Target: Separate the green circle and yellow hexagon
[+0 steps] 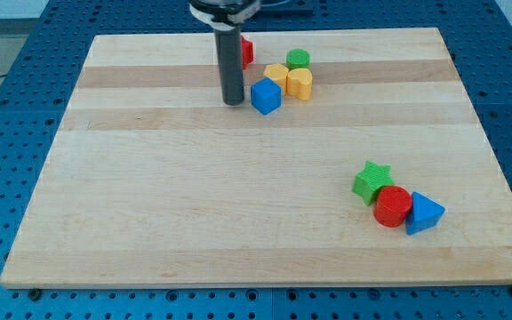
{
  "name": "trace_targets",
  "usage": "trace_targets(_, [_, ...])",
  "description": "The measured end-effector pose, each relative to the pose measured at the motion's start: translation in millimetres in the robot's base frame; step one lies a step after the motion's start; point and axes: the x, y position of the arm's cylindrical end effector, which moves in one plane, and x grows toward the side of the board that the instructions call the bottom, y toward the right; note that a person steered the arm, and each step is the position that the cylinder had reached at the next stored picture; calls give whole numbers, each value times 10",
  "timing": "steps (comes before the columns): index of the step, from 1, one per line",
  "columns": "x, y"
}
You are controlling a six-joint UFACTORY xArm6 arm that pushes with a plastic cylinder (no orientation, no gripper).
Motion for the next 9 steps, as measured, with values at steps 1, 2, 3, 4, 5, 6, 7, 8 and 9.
trace_targets(1, [-217, 55])
trace_targets(2, [245, 867])
trace_targets(3, [771, 1509])
trace_targets(4, [1259, 1751])
trace_targets(5, [1144, 1765])
trace_targets(6, [267, 2007])
trace_targets(7, [-596, 2019])
trace_targets(8, [-766, 1742])
trace_targets(9, [-757, 1188])
